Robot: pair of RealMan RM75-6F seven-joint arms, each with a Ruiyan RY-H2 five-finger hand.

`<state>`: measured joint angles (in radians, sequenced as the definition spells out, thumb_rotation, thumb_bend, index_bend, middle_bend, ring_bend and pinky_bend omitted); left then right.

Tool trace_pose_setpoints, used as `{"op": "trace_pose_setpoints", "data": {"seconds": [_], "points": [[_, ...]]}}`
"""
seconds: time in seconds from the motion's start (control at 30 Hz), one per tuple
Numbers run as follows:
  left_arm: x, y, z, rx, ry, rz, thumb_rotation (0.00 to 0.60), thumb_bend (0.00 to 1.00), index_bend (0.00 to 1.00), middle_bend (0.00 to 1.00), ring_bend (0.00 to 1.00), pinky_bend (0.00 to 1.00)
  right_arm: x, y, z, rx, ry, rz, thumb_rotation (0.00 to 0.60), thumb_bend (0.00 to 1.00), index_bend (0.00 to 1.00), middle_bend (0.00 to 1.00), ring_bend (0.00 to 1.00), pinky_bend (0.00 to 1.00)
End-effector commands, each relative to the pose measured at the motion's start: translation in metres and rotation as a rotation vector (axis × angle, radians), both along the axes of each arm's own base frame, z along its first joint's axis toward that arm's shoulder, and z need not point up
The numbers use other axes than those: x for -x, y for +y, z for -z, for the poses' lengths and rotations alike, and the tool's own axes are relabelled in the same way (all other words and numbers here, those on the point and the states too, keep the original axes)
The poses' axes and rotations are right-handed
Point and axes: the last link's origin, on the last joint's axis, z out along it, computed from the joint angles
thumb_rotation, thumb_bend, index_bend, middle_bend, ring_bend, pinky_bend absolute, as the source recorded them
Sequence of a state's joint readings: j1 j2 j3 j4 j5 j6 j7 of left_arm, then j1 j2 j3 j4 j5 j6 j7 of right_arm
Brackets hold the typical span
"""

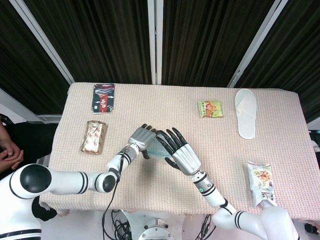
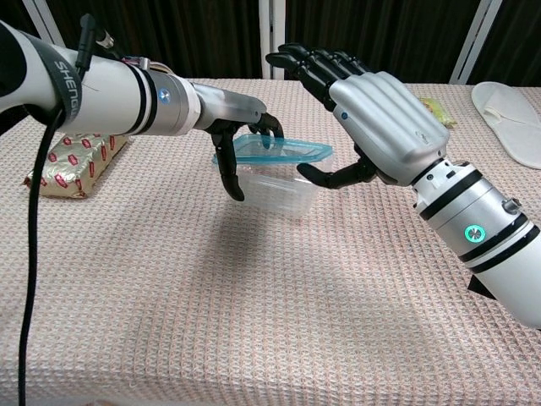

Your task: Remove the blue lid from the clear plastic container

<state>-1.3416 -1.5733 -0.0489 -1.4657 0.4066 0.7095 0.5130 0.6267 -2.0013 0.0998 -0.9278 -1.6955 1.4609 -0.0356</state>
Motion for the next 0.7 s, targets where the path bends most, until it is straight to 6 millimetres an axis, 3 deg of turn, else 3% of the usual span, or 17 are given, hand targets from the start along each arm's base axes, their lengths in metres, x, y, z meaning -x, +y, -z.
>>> {"op": "trace_pose_setpoints", "data": {"seconds": [0.03,0.33,0.7], "points": [[0.001,0.0,-0.003,0.004,-0.01,-0.003,0.6,0.0,0.16,0.2,0.08,0.08,0.001,0.0,0.002,-0.004,0.002,0.004,0.6,0.35,0.13,0.01,0.0,0.0],[0.005,0.0,-0.011,0.006,-0.025,-0.006,0.6,0.0,0.12,0.17,0.08,0.08,0.004,0.0,0.008,-0.024,0.031,0.023,0.6,0.36,0.24,0.04,0.0,0.0],[0.012,-0.003,-0.018,-0.002,-0.041,-0.016,0.6,0.0,0.06,0.09,0.01,0.06,0.001,-0.001,0.01,-0.03,0.01,0.035,0.6,0.33,0.47,0.08,0.0,0.0]]}}
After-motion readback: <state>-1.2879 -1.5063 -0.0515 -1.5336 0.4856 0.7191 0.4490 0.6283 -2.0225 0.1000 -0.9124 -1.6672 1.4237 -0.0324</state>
